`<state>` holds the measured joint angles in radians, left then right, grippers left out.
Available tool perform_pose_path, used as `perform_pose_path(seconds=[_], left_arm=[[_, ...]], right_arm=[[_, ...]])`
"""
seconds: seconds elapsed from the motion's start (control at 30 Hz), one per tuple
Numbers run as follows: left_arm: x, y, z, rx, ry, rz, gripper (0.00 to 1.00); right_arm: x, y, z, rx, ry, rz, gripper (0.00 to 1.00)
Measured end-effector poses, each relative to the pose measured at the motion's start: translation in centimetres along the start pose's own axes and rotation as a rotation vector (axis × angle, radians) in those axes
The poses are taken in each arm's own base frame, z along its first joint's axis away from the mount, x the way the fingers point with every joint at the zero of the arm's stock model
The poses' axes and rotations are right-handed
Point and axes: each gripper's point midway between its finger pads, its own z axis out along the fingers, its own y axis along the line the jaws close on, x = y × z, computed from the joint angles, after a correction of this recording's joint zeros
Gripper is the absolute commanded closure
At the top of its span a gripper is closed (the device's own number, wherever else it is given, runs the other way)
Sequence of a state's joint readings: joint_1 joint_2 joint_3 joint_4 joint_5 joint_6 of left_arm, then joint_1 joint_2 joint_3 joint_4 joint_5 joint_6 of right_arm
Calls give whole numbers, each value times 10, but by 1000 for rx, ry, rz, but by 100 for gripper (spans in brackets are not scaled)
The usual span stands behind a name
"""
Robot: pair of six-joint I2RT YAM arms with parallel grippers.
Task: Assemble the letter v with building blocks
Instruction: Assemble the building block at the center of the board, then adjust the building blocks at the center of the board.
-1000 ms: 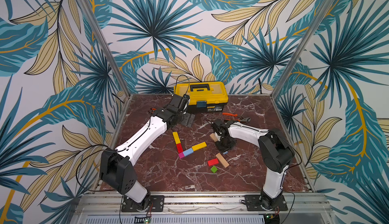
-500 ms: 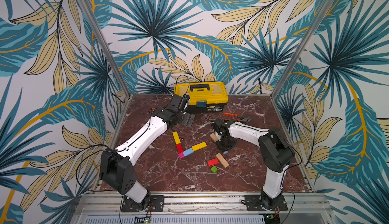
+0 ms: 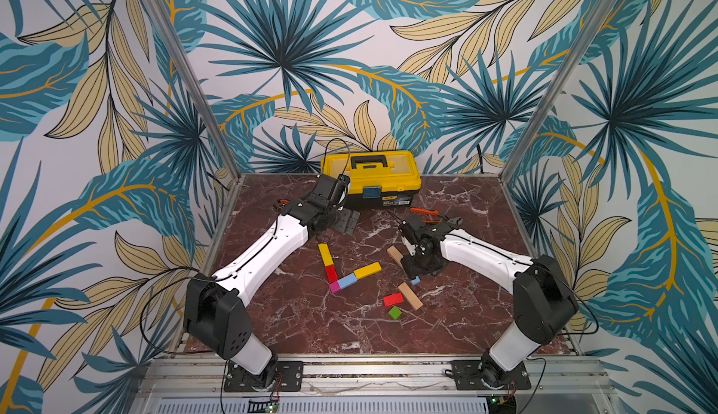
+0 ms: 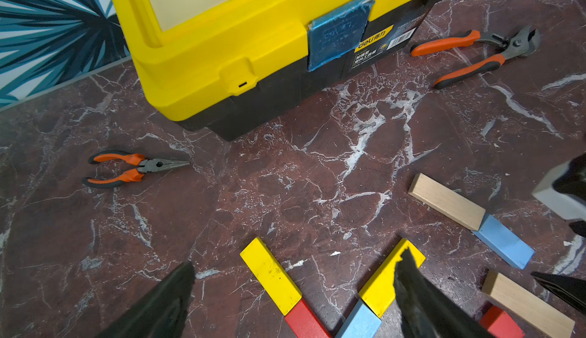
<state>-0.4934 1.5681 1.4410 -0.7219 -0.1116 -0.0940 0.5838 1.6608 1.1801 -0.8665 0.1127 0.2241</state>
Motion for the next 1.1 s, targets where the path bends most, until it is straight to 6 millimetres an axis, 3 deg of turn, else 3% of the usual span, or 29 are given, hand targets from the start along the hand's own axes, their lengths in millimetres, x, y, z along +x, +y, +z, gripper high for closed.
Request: perform_pose_path(seconds=[0.33, 0.6, 1.1], left_arm=[[-3, 0, -6, 1, -15, -2, 1], [-3, 0, -6, 1, -15, -2, 1], [-3, 0, -6, 1, -15, -2, 1]], right_arm=[[43, -10, 17, 109, 111, 93, 30], [53, 7, 29, 124, 148, 43, 30], [49, 22, 28, 122, 131, 13, 28]])
